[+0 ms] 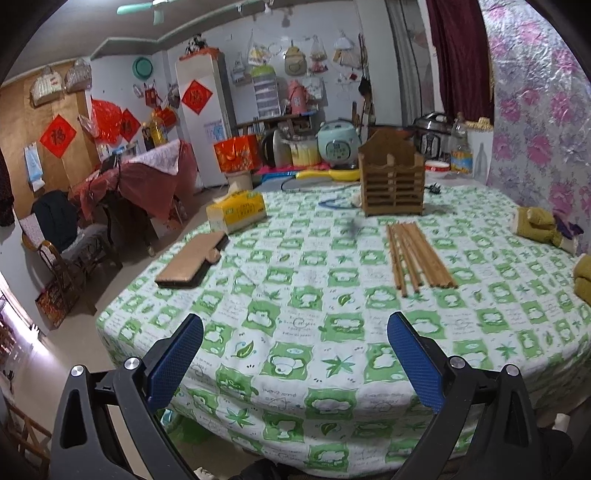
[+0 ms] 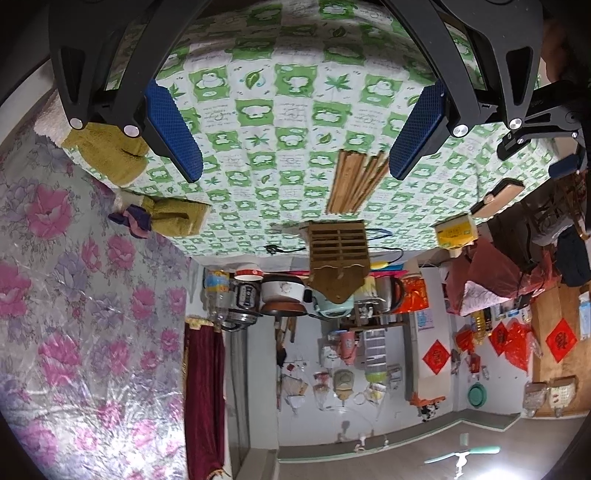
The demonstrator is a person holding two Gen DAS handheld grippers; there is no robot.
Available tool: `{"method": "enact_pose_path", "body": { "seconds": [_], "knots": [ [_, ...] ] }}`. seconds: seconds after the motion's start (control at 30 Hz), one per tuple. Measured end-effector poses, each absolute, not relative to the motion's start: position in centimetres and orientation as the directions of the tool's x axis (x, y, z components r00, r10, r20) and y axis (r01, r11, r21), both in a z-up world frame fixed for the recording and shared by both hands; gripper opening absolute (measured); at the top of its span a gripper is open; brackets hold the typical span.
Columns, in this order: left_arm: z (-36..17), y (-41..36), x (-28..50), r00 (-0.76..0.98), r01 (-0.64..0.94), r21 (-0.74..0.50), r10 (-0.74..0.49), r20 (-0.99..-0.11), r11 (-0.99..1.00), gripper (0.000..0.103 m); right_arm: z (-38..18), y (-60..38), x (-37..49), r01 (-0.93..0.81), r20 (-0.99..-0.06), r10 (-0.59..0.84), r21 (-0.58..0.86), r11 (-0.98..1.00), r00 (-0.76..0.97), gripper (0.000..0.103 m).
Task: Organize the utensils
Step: 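Move both open tools down toward the wooden chopstick bundle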
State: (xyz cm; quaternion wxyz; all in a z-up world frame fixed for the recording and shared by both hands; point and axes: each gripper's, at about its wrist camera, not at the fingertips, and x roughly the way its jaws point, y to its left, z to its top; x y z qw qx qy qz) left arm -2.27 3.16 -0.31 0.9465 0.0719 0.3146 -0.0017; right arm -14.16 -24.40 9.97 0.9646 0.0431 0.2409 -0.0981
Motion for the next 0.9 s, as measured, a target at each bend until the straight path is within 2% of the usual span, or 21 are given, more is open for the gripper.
{"method": "enact_pose_path", "body": {
  "seconds": [0.33, 0.8, 0.9],
  "knots": [
    [-5.7, 0.6, 3.7, 0.652, 0.167, 0.136, -0.006, -0.759, 0.977, 0.098, 5.6, -27.2, -9.4, 0.230, -0.609, -0.145, 0.064, 0.971, 0.780, 0.097],
    [-8.2, -3.4, 12.4, 0.550, 0.297, 0.160, -0.031, -0.835, 0.941, 0.099, 1.2, -27.8, -4.2, 0.194, -0.699, -0.117, 0.032, 0.980, 0.705, 0.097],
    [-8.3, -5.0, 13.0, 0.567, 0.330, 0.192, -0.032, -0.823, 0.924, 0.099, 1.0, -28.3, -3.3, 0.191, -0.703, -0.108, 0.040, 0.981, 0.703, 0.097]
  ]
}}
